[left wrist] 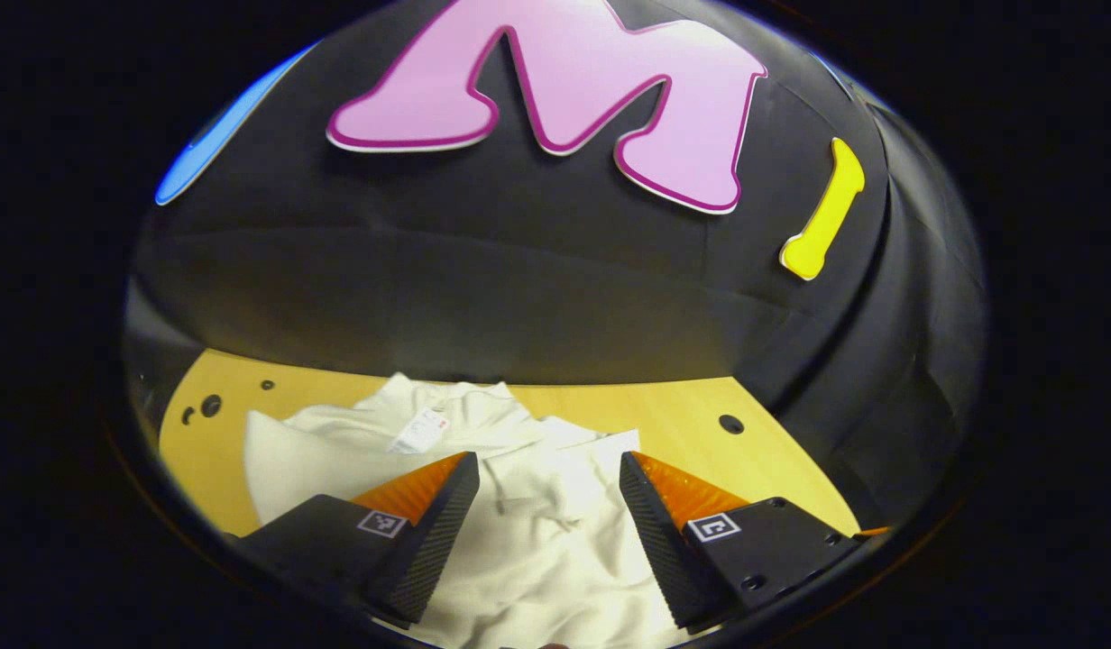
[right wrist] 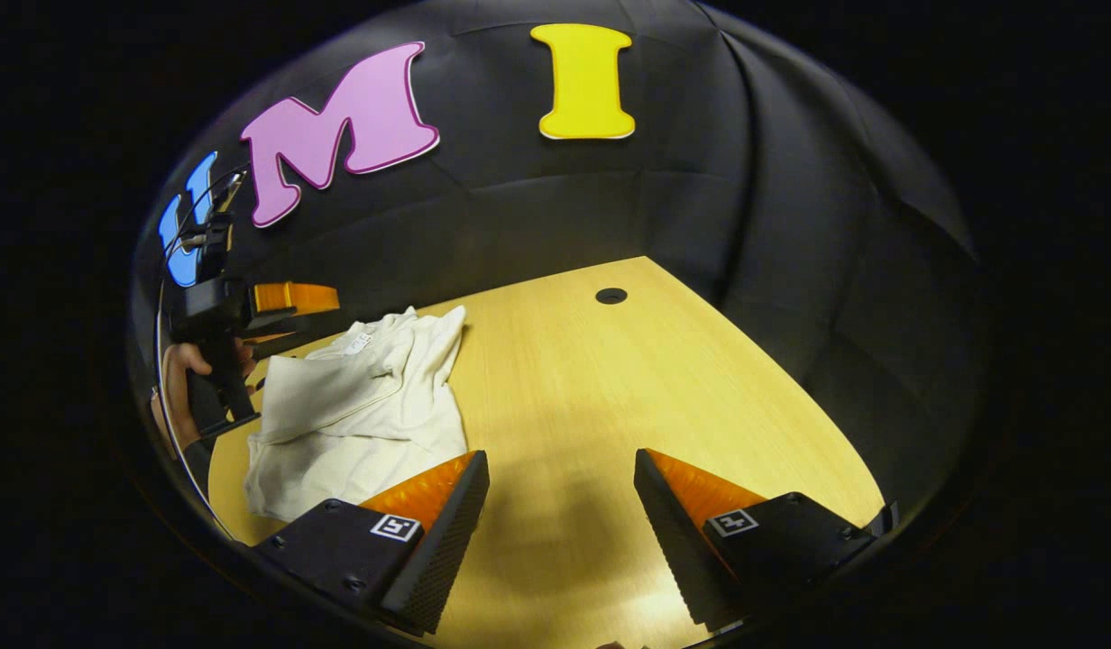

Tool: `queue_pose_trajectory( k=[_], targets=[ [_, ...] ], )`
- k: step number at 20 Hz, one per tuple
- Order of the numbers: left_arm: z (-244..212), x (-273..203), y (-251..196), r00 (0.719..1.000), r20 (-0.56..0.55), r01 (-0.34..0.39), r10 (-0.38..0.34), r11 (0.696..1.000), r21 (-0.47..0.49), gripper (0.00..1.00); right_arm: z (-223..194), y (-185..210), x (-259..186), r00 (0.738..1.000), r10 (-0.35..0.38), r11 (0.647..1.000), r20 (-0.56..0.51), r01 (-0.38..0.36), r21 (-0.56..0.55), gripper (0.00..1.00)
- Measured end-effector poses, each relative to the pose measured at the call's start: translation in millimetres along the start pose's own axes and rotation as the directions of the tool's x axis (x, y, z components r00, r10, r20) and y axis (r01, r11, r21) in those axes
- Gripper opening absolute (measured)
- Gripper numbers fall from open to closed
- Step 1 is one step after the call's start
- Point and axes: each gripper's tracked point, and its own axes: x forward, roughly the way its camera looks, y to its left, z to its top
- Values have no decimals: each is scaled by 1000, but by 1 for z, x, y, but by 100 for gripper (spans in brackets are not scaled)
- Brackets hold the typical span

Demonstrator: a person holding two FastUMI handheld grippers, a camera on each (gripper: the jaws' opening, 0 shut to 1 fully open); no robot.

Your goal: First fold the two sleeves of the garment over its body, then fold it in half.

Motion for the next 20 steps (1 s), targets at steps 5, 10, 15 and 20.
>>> queue_pose_trajectory(
  k=[5,10,15,20],
  targets=[
    [-38,-68,66,992,-22,-120,123,988,100,97,-8,42,4,997,73,997,-8,-73,-11,99],
    [-101,-127,134,964,-109,-240,242,970,32,98,-34,78,13,990,126,989,-67,-131,-68,99],
    [-170,-174,192,914,-213,-362,344,931,-48,98,-66,98,27,979,147,981,-139,-162,-107,99],
    [-208,-187,205,895,-277,-387,349,917,-96,98,-91,96,39,975,119,985,-188,-140,-104,99]
  ],
)
